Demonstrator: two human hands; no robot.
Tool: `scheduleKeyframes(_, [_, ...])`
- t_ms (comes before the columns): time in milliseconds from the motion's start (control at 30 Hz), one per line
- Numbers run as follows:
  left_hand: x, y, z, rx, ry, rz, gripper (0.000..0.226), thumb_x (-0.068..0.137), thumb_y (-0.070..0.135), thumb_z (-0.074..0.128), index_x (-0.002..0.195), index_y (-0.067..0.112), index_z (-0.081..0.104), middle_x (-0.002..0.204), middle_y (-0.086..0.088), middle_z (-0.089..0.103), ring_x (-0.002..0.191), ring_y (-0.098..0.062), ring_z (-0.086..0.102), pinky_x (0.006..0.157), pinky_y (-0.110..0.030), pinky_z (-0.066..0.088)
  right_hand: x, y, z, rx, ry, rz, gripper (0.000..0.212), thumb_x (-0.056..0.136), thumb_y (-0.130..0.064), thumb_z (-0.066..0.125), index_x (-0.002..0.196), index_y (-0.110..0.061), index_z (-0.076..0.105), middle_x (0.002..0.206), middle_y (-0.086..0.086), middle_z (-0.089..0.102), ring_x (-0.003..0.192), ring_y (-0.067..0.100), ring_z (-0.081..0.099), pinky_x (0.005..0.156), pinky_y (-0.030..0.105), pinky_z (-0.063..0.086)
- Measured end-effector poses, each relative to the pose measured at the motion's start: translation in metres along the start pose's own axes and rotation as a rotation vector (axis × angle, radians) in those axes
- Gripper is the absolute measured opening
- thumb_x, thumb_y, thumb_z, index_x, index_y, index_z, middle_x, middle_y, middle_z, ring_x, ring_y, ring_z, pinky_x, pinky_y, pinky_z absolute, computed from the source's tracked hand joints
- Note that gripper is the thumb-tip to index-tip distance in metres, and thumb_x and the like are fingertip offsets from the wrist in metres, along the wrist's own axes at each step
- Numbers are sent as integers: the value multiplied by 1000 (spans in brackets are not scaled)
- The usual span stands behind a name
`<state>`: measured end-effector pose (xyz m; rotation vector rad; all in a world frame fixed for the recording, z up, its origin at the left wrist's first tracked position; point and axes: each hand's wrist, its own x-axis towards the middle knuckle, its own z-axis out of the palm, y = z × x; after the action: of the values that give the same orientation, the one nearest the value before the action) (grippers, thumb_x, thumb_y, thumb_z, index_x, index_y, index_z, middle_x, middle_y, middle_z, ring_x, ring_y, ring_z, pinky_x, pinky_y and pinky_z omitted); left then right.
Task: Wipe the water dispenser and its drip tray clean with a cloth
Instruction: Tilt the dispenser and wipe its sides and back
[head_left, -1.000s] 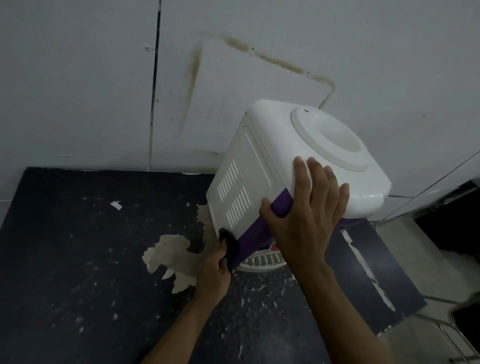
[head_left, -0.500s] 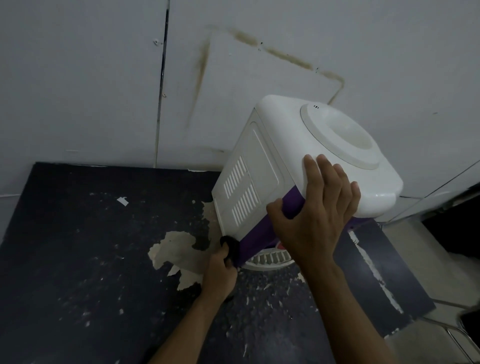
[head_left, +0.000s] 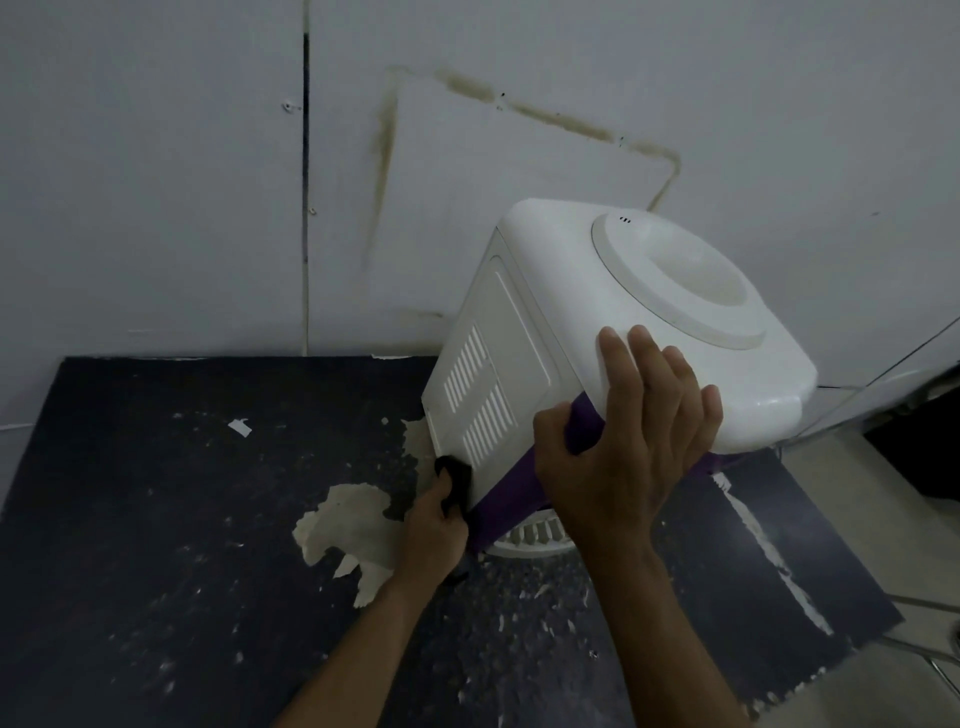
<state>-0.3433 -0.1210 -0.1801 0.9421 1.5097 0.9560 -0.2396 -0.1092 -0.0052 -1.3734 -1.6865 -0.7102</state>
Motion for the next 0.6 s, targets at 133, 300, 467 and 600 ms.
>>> scheduleKeyframes(133, [39, 12, -13, 21, 24, 34, 43, 106, 6, 39, 148, 8, 45, 133, -14, 58, 125, -34, 54, 107, -38, 43, 2, 1, 1, 0, -13, -12, 66, 70, -26, 75, 132, -12, 58, 138, 11, 57, 133, 34, 47, 114, 58, 24])
scheduleKeyframes(300, [66, 23, -26, 64, 20, 29, 53, 103, -2, 41, 154, 11, 36, 138, -18, 55, 123, -35, 53, 105, -39, 43, 6, 1, 4, 6, -16, -2, 64, 69, -25, 76, 129, -12, 62, 136, 8, 59, 131, 32, 49, 114, 56, 25])
scheduleKeyframes(467, [93, 39, -36, 20, 19, 1, 57, 104, 3, 43, 156, 21, 31, 138, -15, 54, 118, -35, 56, 99, -36, 46, 6, 2, 8, 14, 7, 0, 61, 69, -30, 75, 126, -13, 62, 134, 8, 60, 130, 31, 50, 114, 55, 26])
scheduleKeyframes(600, [91, 42, -40, 50, 8, 10, 58, 104, 5, 44, 157, 23, 27, 144, -15, 51, 118, -33, 55, 102, -35, 45, 7, 2, 10, -2, 21, 11, 60, 70, -34, 75, 125, -13, 64, 132, 7, 61, 130, 29, 48, 114, 51, 25])
